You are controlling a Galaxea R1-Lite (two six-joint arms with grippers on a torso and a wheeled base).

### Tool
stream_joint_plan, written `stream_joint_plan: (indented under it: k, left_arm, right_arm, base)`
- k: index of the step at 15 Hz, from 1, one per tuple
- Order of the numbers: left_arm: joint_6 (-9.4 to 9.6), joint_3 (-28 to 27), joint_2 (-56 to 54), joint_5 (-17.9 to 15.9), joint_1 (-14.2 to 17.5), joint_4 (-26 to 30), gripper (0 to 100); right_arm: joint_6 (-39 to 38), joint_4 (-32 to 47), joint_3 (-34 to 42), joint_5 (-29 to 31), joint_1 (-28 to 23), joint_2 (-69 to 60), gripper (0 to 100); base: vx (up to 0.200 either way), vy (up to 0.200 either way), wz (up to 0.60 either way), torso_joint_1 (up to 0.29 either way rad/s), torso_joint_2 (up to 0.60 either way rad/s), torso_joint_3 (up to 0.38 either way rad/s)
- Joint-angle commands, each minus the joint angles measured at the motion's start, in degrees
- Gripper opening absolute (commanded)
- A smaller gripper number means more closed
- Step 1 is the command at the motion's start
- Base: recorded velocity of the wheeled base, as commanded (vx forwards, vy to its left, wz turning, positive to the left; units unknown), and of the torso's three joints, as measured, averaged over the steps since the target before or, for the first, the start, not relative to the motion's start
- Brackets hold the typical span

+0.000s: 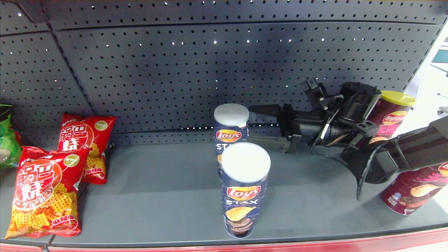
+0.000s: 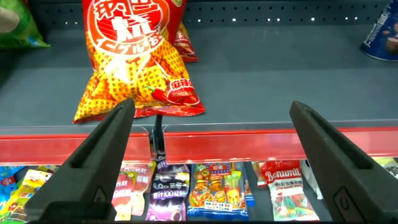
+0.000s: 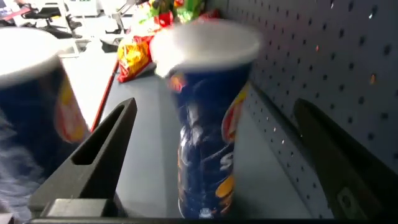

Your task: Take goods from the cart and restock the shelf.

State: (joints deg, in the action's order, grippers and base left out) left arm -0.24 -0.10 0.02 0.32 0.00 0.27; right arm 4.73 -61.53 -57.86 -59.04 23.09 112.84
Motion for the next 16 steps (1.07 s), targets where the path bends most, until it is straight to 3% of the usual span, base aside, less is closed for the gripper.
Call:
stream_joint_plan:
  k: [1,11,16]
  left_arm:
    - [-0.02,0.01,-0.02,0.03,0.0,0.0,100]
    - [-0.02,0.01,-0.02,0.03,-0.09,0.0,100]
    - [-0.02,0.01,-0.02,0.03,0.0,0.0,100]
  right_arm:
    - [-0.07,0.0,0.02,-0.38,-0.33,-2.71,100]
    - [-1.13,-0.09,-0.68,-0.55,-0.59,-11.32,100]
    - [-1.04,-0.52,5.39,-0.55,2.22,-15.54,100]
  base:
    - [0.0,0.0,0.0,0.0,0.0,0.0]
    - [0.0,0.0,0.0,0.0,0.0,0.0]
    - [0.0,0.0,0.0,0.0,0.0,0.0]
